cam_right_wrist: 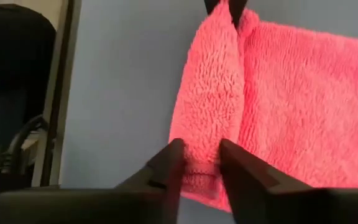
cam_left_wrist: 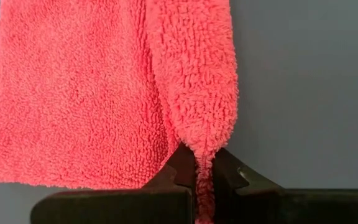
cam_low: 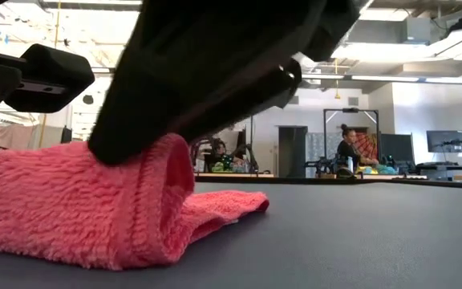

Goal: Roll towel
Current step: Roll the pink towel

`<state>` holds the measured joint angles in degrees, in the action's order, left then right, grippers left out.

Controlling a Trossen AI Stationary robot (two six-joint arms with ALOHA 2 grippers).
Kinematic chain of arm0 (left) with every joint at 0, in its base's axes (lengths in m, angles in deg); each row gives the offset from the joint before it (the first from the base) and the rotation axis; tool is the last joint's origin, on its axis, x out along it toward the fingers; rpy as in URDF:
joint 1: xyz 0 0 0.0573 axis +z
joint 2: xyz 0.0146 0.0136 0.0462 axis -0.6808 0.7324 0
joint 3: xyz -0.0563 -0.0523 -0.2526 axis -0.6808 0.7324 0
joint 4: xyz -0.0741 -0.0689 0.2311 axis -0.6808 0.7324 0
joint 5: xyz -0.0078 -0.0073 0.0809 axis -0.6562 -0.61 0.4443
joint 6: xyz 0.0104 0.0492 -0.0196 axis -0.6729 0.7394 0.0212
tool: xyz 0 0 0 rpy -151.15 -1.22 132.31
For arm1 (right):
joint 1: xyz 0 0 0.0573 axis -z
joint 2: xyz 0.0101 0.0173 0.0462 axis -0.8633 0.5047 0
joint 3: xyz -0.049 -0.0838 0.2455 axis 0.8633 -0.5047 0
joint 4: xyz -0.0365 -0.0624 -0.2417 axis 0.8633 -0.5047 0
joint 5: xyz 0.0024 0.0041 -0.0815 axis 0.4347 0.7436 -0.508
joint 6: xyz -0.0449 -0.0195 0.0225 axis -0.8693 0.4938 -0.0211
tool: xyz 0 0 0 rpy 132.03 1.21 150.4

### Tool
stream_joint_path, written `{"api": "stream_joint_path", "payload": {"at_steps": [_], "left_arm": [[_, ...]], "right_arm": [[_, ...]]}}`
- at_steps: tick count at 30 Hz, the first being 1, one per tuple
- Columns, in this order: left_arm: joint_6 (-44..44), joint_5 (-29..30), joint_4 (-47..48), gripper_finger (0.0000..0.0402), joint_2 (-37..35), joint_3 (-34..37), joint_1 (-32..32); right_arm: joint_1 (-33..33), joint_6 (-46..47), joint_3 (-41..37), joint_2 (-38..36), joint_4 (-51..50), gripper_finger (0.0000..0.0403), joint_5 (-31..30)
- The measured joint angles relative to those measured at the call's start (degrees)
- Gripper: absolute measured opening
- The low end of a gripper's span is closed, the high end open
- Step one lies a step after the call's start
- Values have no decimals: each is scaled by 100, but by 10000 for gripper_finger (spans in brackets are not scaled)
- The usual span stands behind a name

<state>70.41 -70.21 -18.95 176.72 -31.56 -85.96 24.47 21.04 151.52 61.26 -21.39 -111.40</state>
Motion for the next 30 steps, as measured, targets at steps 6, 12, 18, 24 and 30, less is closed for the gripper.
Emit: {"api": "stream_joint_path", "payload": {"at_steps": [6,12,18,24,30], "left_arm": [[-91,-4,0,0,0,0,2],[-158,-238,-22,0,-8,-4,26],[-126,-775,-15,0,-288,-4,176],[-105,-1408,42,0,-341,25,459],[-50,-1816,-78,0,-243,188,737]], "right_arm": [[30,607,-7,9,56,33,308],[102,1897,-7,6,144,28,913],[97,2277,-7,-41,110,23,980],[100,2511,-7,-23,1,19,1061],[87,2830,-109,-11,-218,19,1018]]}}
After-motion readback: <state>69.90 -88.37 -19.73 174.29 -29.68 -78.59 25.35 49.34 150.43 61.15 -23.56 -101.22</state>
